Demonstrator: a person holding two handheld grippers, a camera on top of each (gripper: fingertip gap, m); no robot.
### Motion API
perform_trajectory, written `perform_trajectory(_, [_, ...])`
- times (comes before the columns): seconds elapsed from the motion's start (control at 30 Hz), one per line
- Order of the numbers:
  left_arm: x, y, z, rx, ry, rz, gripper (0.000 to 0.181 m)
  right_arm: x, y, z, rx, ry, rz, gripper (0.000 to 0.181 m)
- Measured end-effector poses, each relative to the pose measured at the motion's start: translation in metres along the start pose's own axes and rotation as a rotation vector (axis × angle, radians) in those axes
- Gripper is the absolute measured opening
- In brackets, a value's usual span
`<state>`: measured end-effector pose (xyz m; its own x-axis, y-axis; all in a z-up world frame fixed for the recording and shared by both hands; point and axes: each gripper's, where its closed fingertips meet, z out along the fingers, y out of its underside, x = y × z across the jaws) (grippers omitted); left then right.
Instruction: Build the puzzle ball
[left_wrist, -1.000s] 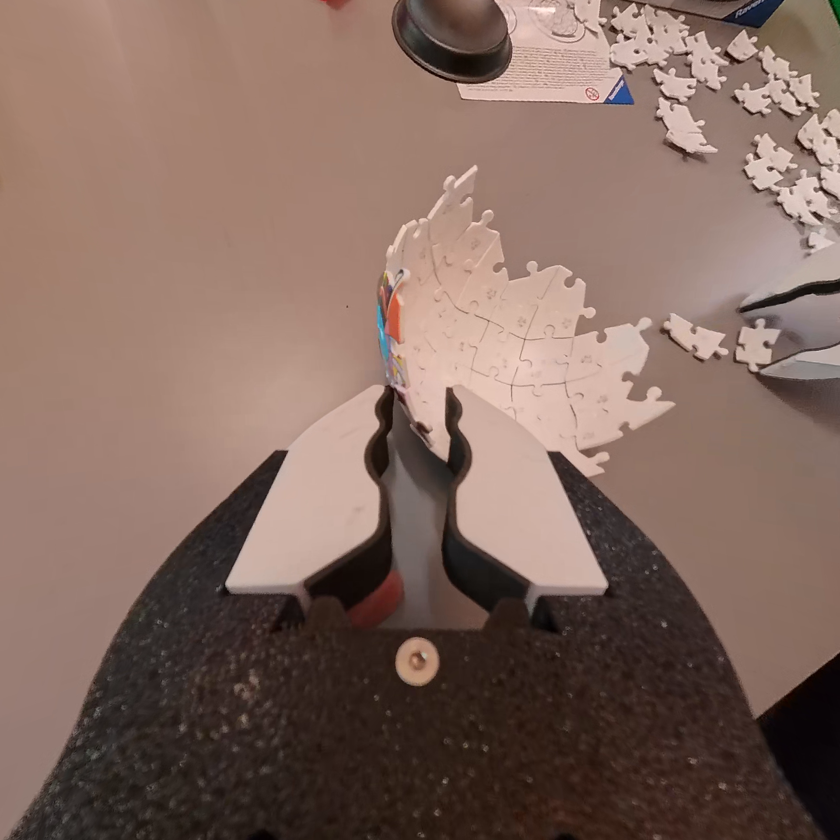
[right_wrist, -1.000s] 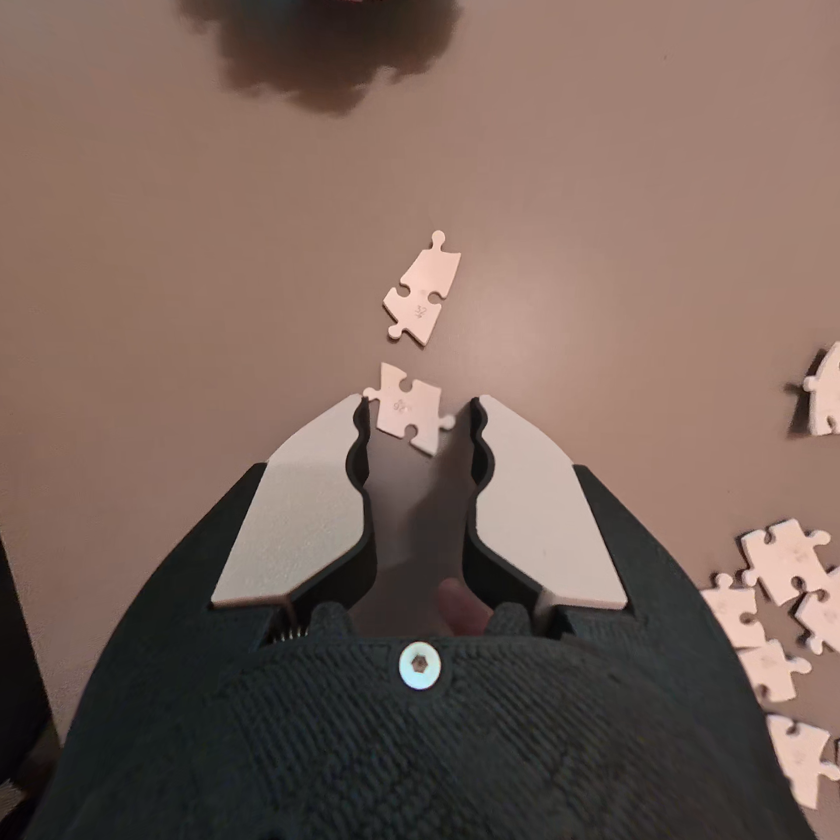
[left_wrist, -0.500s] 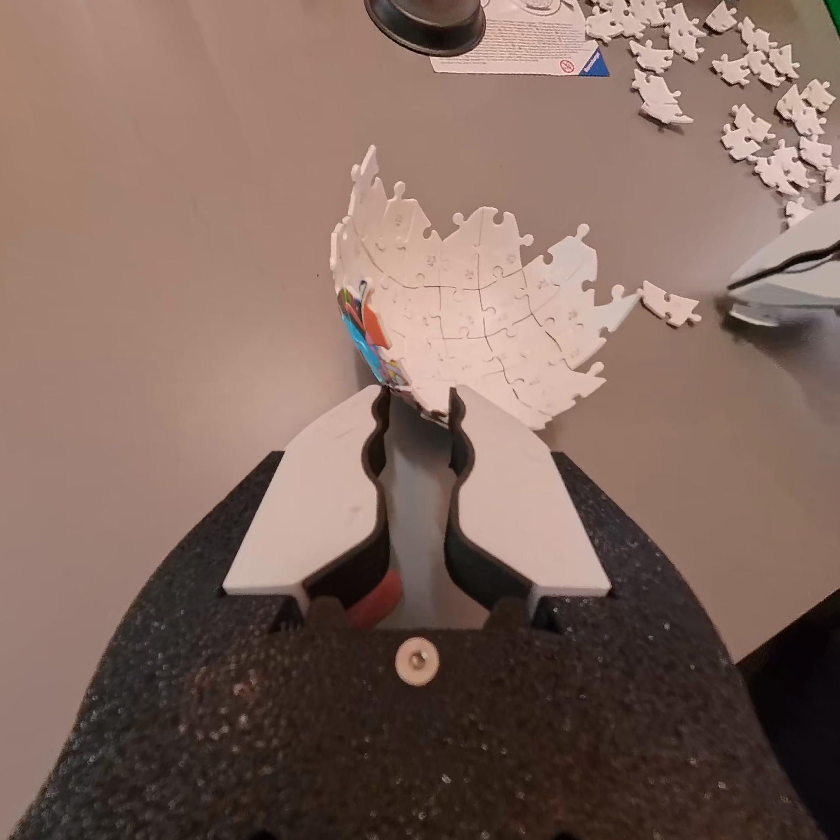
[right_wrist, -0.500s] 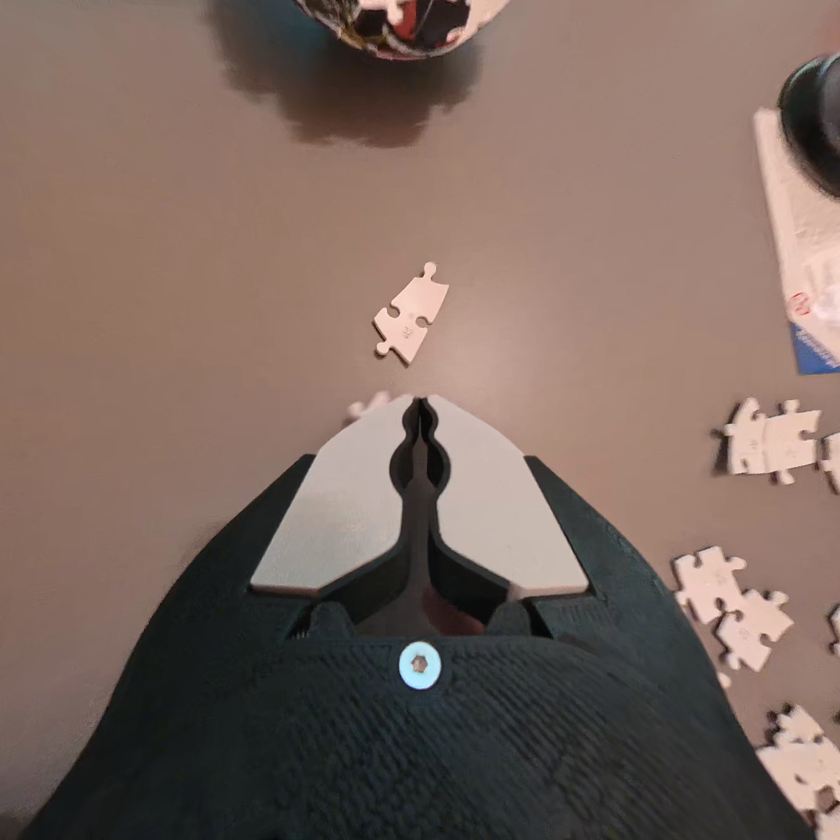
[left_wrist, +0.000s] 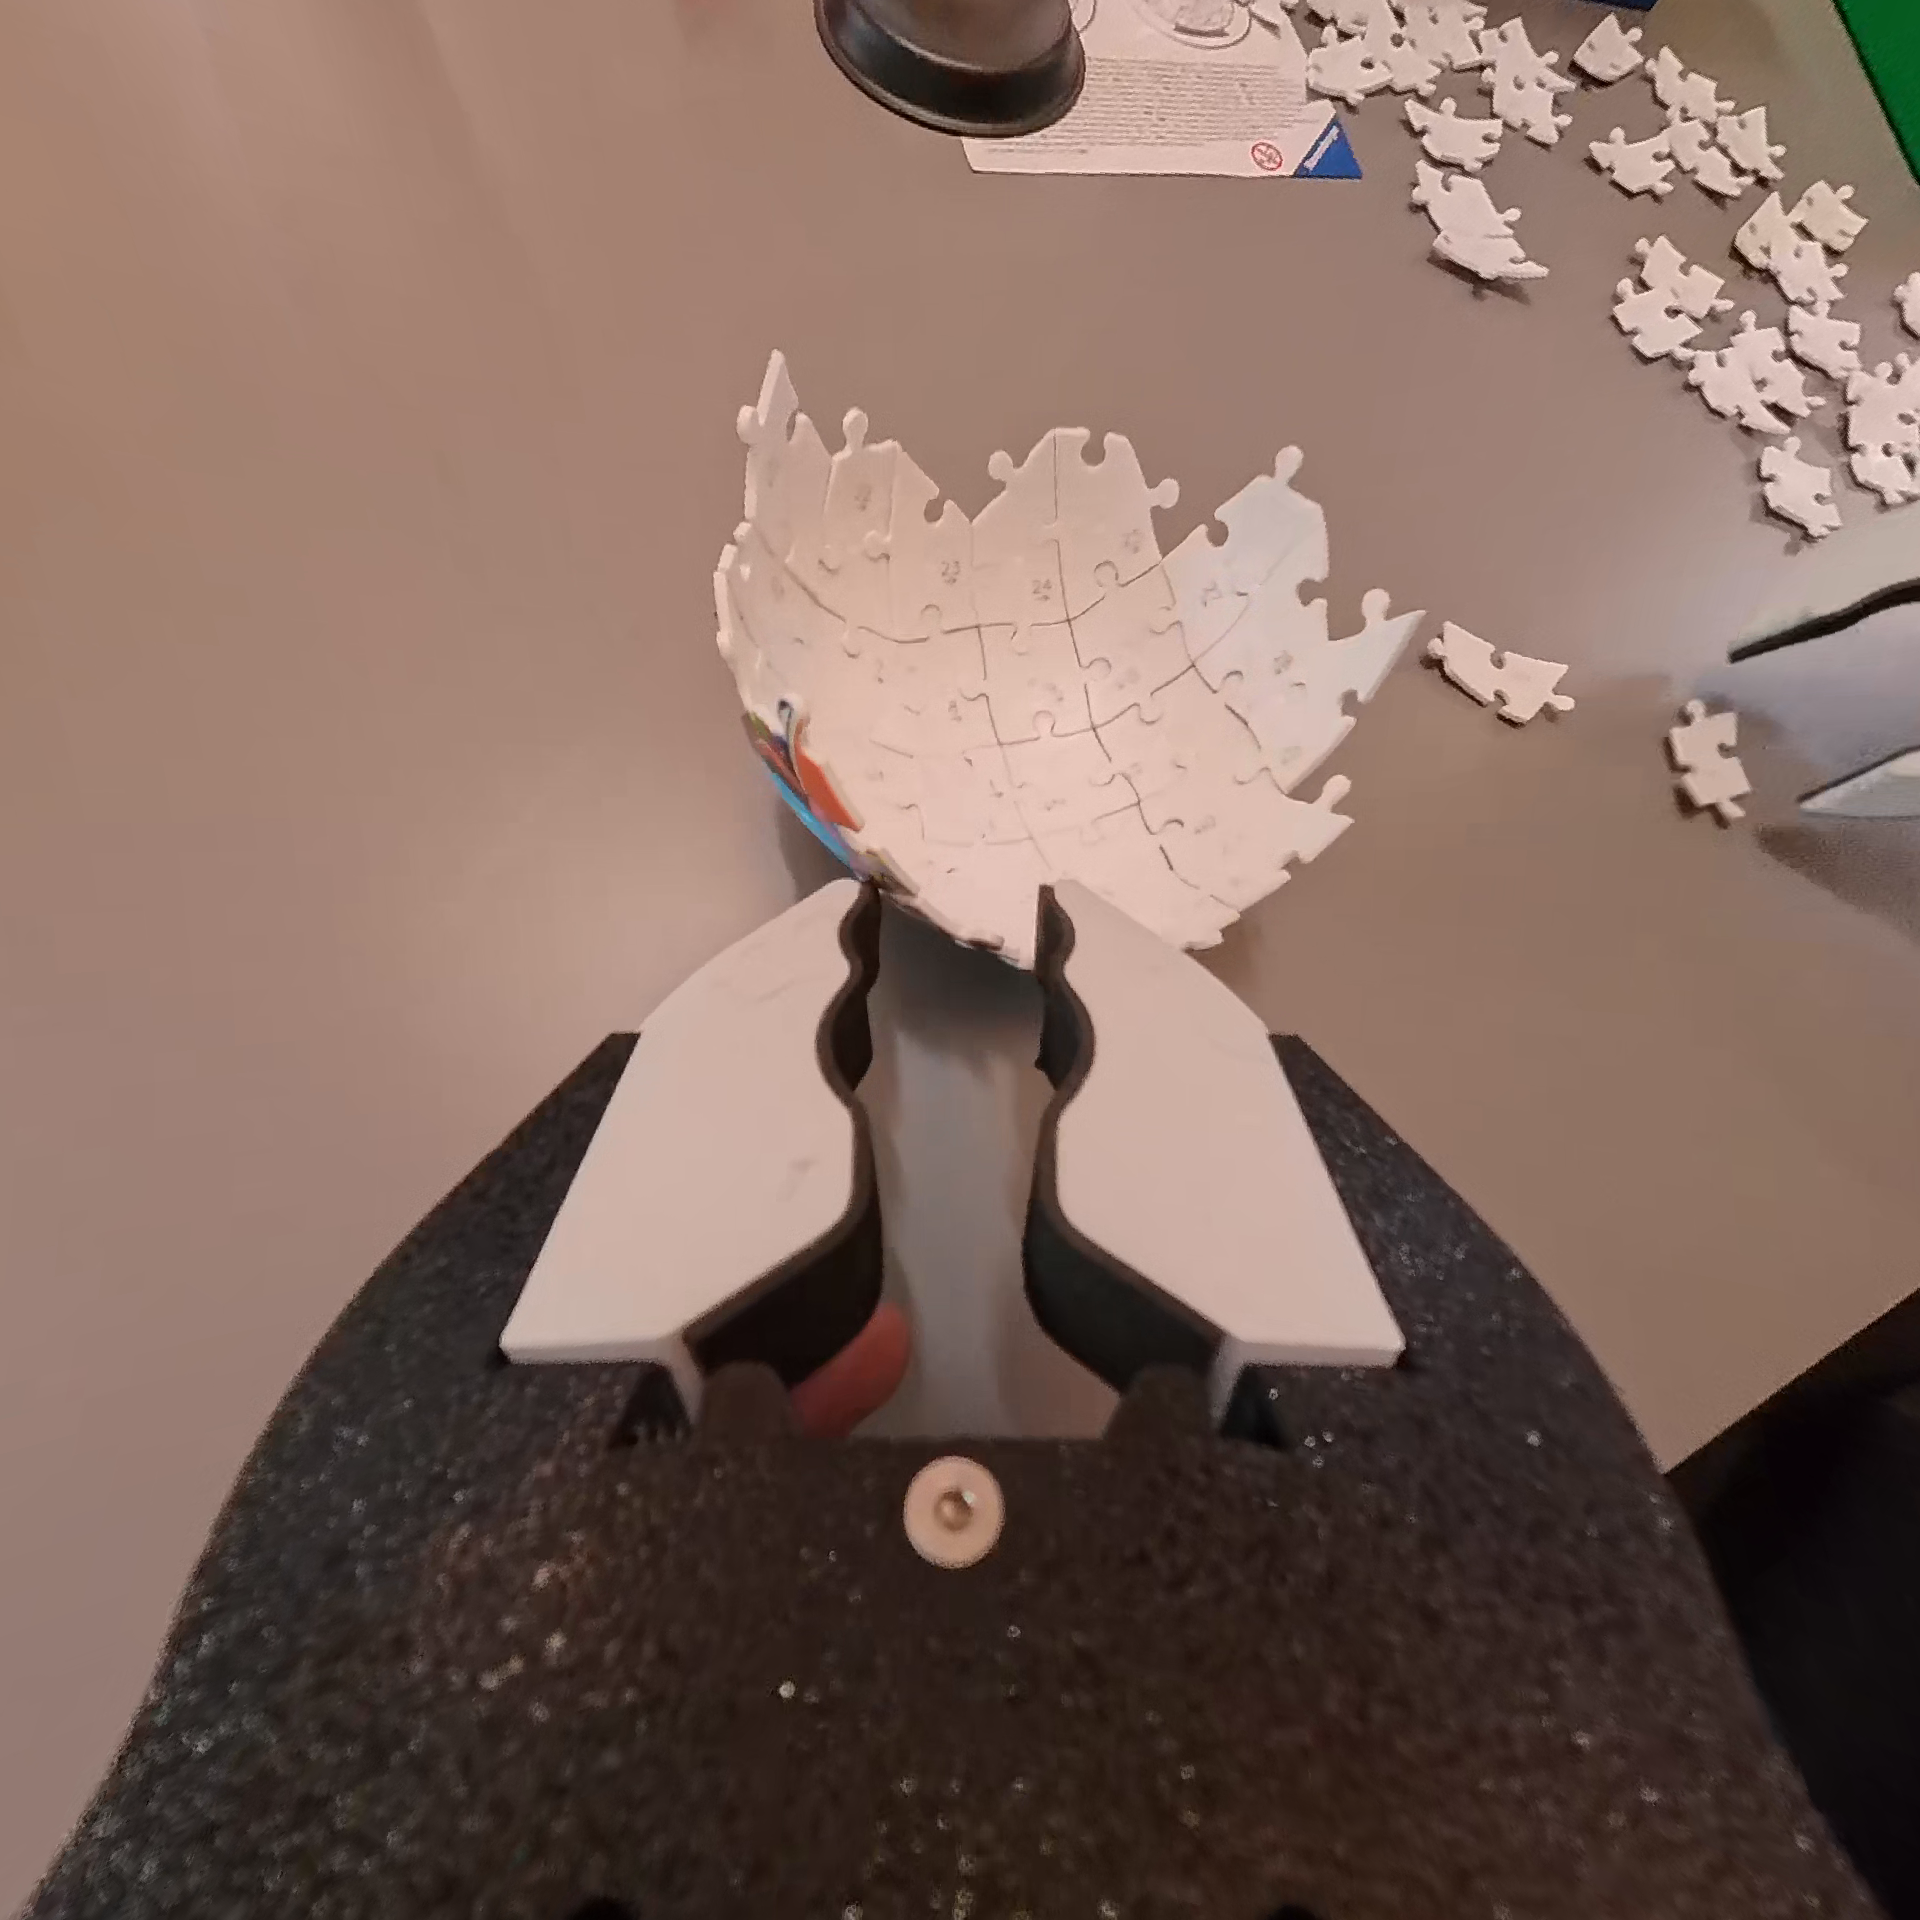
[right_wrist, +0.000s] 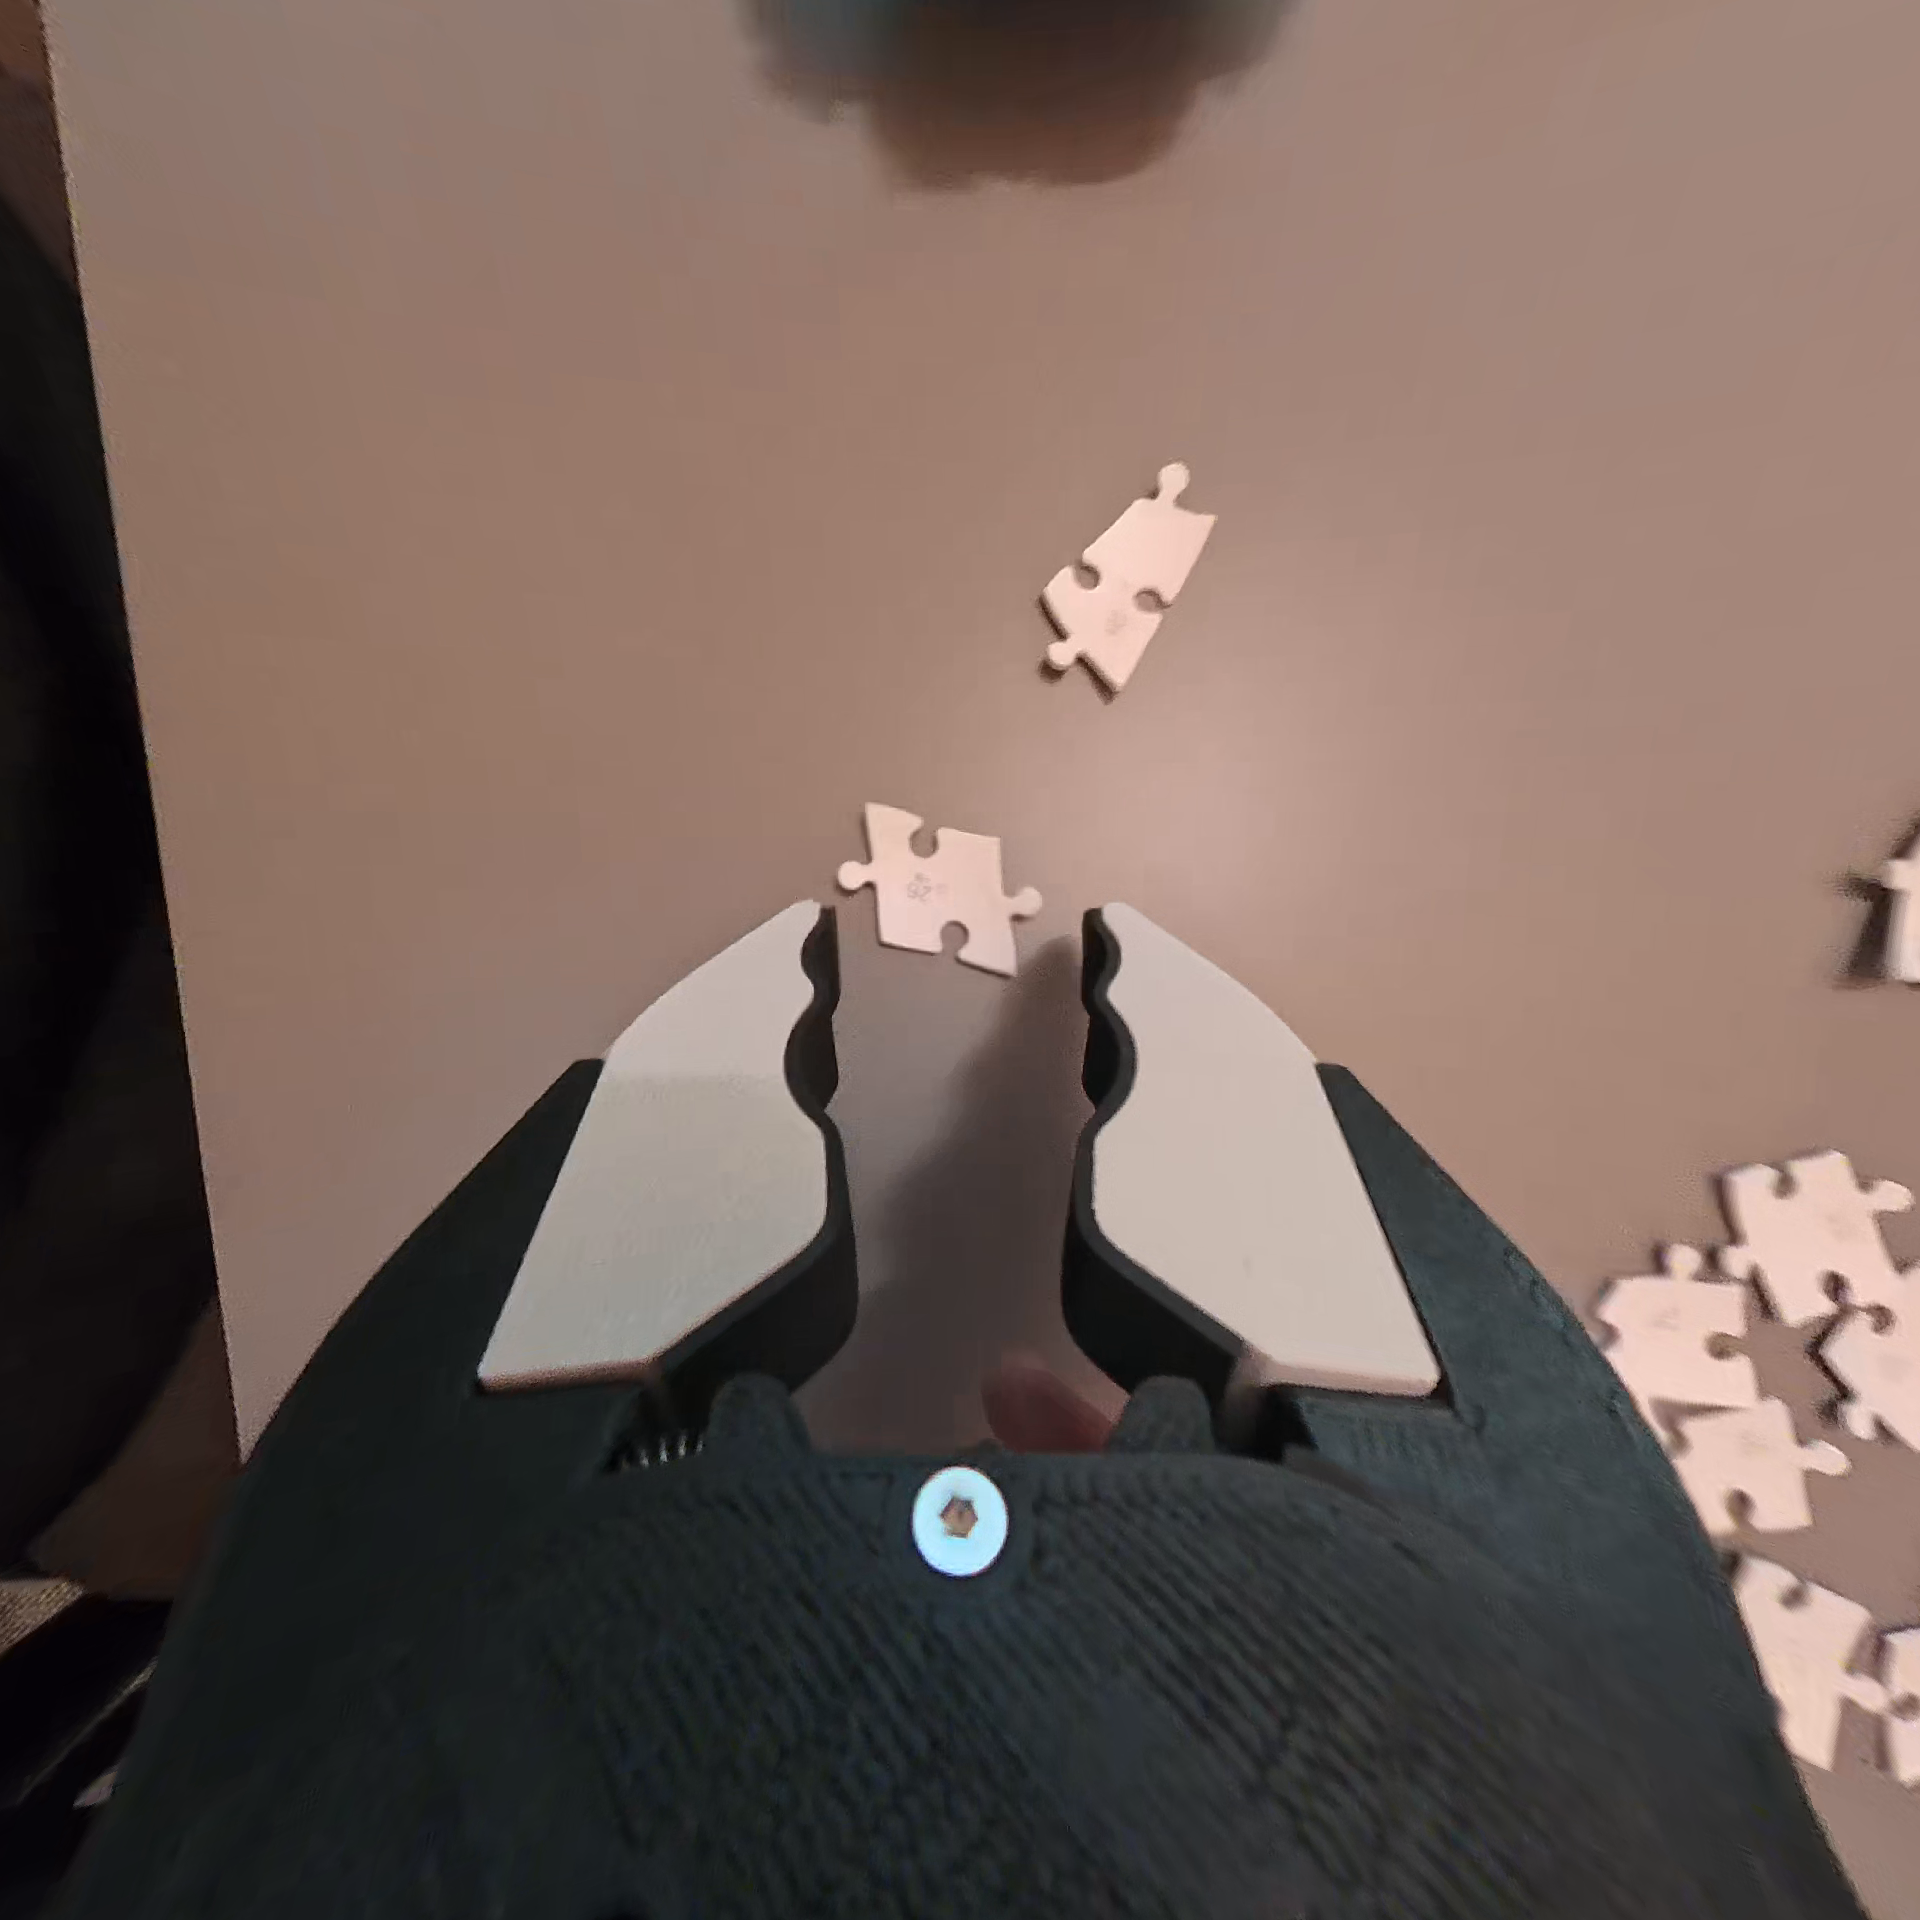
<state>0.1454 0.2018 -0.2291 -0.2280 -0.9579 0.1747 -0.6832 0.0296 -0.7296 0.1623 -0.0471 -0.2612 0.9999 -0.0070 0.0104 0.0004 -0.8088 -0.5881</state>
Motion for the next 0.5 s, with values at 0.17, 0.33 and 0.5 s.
perform_trajectory(0.17, [0.001,0.001,0.002,-0.012,0.006,0.005,0.030,-0.005,0.000,0.015,-0.002,-0.004,-0.038,0.033])
perform_trajectory(0.33, [0.000,0.002,0.003,-0.016,0.007,0.005,0.032,-0.004,-0.003,0.017,-0.008,-0.008,-0.056,0.033])
perform_trajectory(0.5, [-0.001,0.005,0.003,-0.024,0.009,-0.004,0.037,-0.002,-0.004,0.017,-0.020,0.013,-0.093,0.033])
